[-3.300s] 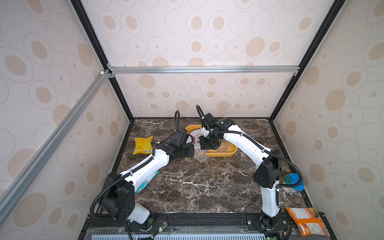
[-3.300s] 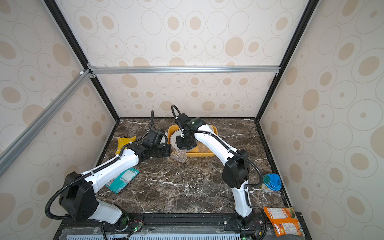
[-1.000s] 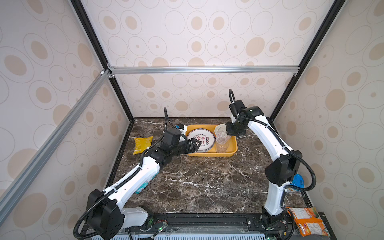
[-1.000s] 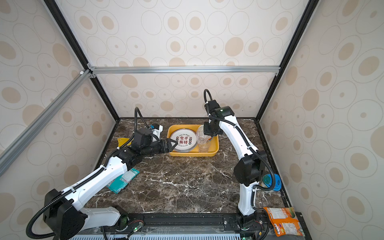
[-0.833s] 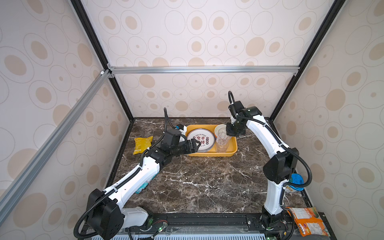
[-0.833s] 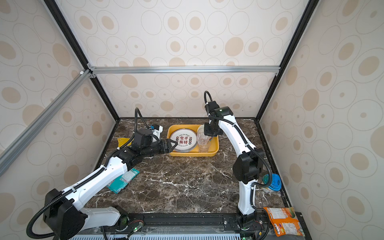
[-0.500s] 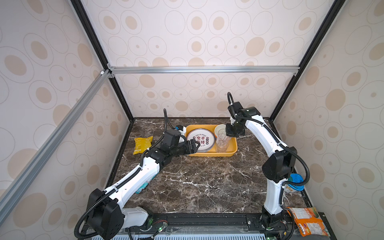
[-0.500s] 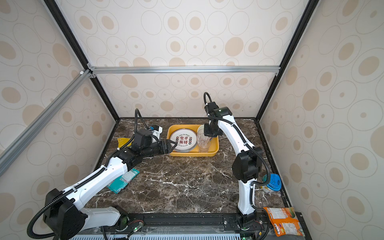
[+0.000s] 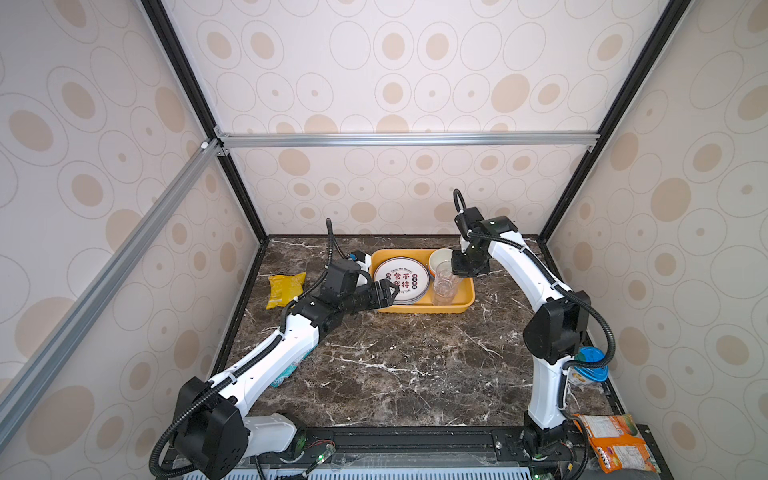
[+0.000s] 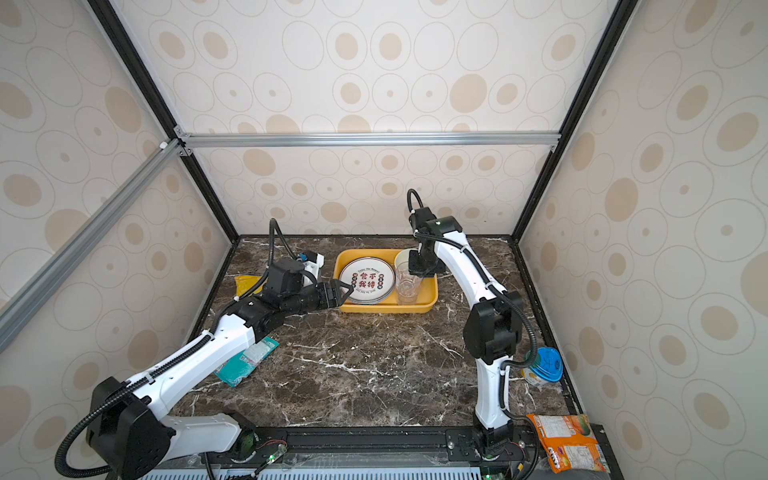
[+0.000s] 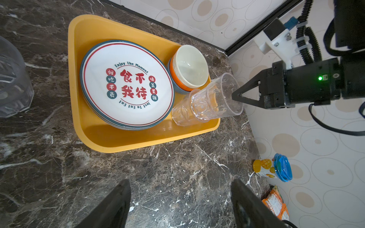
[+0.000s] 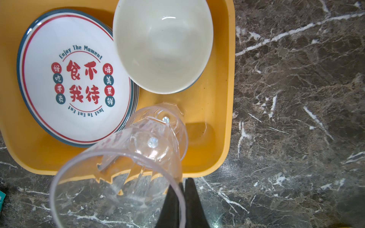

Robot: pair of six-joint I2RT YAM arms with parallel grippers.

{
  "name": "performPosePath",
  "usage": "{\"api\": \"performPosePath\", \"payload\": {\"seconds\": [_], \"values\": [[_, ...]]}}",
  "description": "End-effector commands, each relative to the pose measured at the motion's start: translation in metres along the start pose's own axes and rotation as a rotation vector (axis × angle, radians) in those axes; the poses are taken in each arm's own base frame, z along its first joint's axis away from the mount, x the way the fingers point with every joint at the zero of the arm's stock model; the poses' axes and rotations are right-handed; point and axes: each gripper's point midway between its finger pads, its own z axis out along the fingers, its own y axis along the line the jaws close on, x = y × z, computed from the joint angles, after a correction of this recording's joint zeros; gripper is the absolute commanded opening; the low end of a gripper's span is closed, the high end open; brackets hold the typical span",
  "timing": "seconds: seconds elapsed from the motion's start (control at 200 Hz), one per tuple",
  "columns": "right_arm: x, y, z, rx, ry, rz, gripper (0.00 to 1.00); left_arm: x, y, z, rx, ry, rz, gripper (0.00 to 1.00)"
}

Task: Place the mixed dishes into the plastic bin
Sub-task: 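Carry the cup with the right gripper over the bin beside the first cup, then lower the cup into the bin, open the right gripper while the left arm draws back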

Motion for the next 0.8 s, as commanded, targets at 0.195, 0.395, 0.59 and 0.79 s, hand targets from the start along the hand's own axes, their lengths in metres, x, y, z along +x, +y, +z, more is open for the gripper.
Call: {"api": "performPosePath", "payload": {"seconds": [0.195,0.395,0.59,0.79], "values": [[0.003,-0.008,0.017,0.034,0.028,0.006,0.00,-0.009,-0.002,-0.008,0.013,-0.036,-0.010,0.79],[0.005,-0.007,0.027,0.034,0.045,0.009,0.00,-0.009,-0.002,-0.009,0.012,-0.036,-0.011,0.79],[0.007,-0.007,0.034,0.034,0.052,0.013,0.02,-0.008,0.000,-0.008,0.008,-0.036,-0.014,0.79],[0.009,-0.007,0.039,0.034,0.065,0.017,0.08,-0.009,0.000,-0.008,0.007,-0.038,-0.017,0.79]]}}
